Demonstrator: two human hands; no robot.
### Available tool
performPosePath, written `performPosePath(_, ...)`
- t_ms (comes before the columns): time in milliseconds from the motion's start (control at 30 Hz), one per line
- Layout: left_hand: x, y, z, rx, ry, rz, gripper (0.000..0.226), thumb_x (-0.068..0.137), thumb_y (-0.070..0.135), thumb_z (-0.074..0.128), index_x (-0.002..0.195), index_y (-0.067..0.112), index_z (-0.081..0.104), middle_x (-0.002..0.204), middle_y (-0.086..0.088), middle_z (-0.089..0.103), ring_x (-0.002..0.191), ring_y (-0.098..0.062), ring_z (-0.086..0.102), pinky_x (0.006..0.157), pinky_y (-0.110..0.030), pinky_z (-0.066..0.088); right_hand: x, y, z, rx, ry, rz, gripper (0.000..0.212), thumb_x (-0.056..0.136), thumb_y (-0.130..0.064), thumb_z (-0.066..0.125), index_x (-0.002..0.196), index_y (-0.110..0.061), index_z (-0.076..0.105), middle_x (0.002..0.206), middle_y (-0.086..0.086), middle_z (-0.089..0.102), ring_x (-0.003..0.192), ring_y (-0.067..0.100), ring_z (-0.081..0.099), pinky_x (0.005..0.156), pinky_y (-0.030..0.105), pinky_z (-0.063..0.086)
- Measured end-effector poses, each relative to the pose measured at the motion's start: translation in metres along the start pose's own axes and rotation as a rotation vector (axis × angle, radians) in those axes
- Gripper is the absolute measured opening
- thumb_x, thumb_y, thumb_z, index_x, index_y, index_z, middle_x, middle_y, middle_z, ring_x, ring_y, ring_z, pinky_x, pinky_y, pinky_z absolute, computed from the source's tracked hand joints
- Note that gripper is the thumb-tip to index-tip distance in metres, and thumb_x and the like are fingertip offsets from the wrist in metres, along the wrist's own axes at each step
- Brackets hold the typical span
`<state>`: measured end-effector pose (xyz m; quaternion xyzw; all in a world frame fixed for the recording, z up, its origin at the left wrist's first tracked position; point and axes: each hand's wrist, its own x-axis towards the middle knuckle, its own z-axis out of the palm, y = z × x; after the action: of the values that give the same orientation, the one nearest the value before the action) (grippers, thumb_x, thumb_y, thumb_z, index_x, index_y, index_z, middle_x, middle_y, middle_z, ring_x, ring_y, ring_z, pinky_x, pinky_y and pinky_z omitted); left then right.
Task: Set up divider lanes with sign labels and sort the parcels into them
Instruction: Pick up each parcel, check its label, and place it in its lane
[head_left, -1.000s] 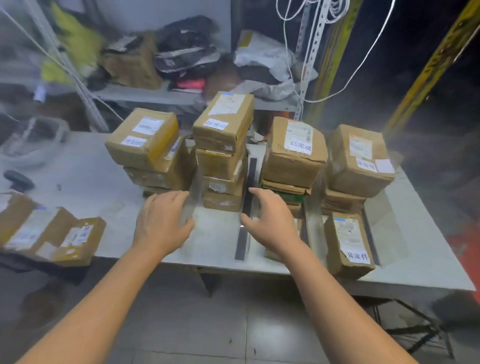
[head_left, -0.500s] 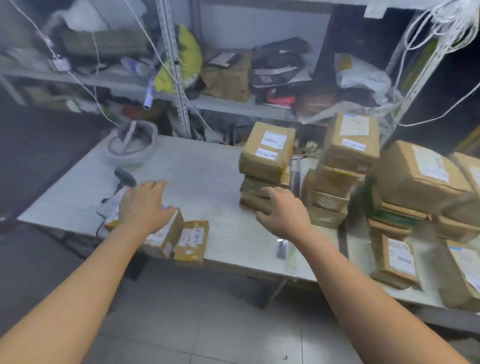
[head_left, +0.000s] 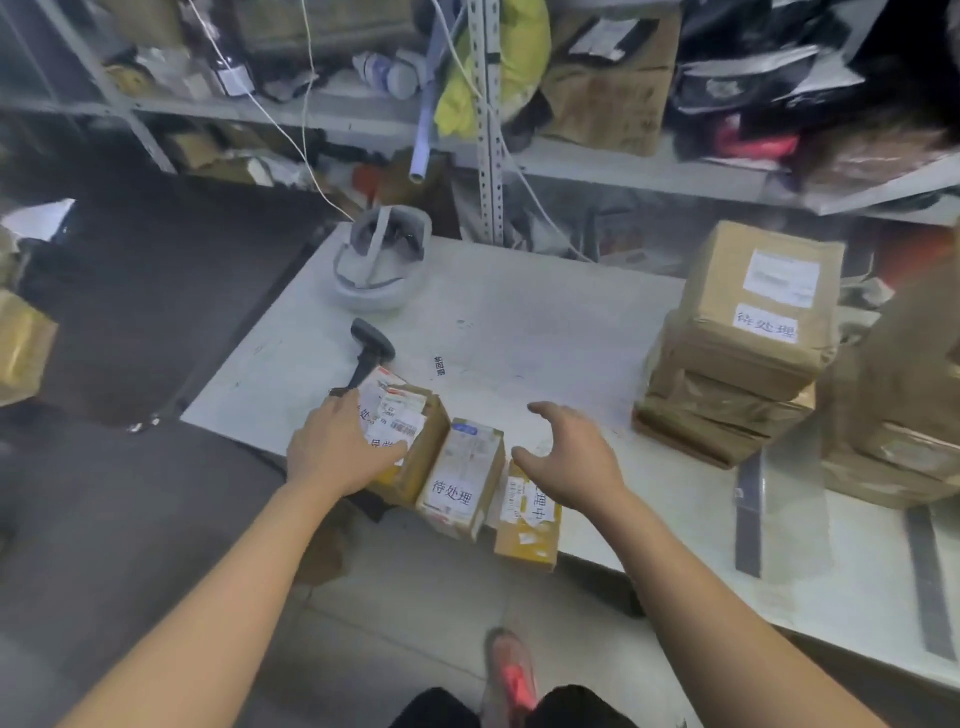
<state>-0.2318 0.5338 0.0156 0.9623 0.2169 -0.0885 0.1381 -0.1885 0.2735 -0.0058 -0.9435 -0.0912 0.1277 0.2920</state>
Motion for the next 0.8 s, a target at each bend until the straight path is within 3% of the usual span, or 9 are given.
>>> performPosePath(200,0.029,-0.020,0.022,-0.056,-0.148,-0.003,0.122,0.044,0.081,0.066,0.144,0.019,0.034,0.138,-0.004,0.050,0.125,-0.027,0.050,0.096,-0.046,0.049,0.017,-0.026,0.037,0.064,-0.053,0.108,0.061,0.085,-0.036,0.063,0.142,-0.029,0.045,0.141,-0.005,0.051,0.128,0.015,0.050,0.092,0.035,0.049)
performPosePath(300,0.038,-0.027,0.034,-0.063,-0.174,0.097,0.113,0.040,0.084,0.067,0.132,0.023,0.042,0.129,0.001,0.054,0.116,-0.025,0.055,0.088,-0.044,0.052,0.021,-0.035,0.048,0.091,-0.039,0.187,0.062,0.084,-0.038,0.065,0.143,-0.028,0.045,0.139,-0.004,0.052,0.126,0.017,0.052,0.092,0.037,0.051)
performPosePath(500,0.043,-0.048,0.050,-0.246,-0.216,0.174,0.114,0.037,0.081,0.072,0.129,0.022,0.039,0.116,0.001,0.058,0.105,-0.023,0.059,0.080,-0.039,0.054,0.004,-0.059,0.070,0.135,0.051,0.383,0.063,0.084,-0.032,0.069,0.142,-0.020,0.048,0.121,0.003,0.064,0.122,0.018,0.052,0.091,0.034,0.047)
performPosePath(700,0.043,-0.060,0.057,-0.424,-0.130,0.225,0.099,0.051,0.062,0.084,0.130,0.018,0.043,0.116,0.001,0.056,0.109,-0.021,0.055,0.079,-0.033,0.048,-0.019,-0.084,0.106,0.214,0.091,0.533,0.076,0.075,-0.035,0.078,0.143,-0.021,0.046,0.134,-0.003,0.058,0.117,0.020,0.059,0.096,0.037,0.050)
performPosePath(800,0.043,-0.066,0.060,-0.473,-0.082,0.252,0.086,0.054,0.055,0.084,0.124,0.018,0.049,0.113,0.000,0.057,0.107,-0.022,0.056,0.082,-0.038,0.052,-0.029,-0.093,0.121,0.235,0.110,0.561,0.067,0.072,-0.033,0.082,0.132,-0.029,0.051,0.111,-0.015,0.060,0.107,0.014,0.064,0.086,0.028,0.051)
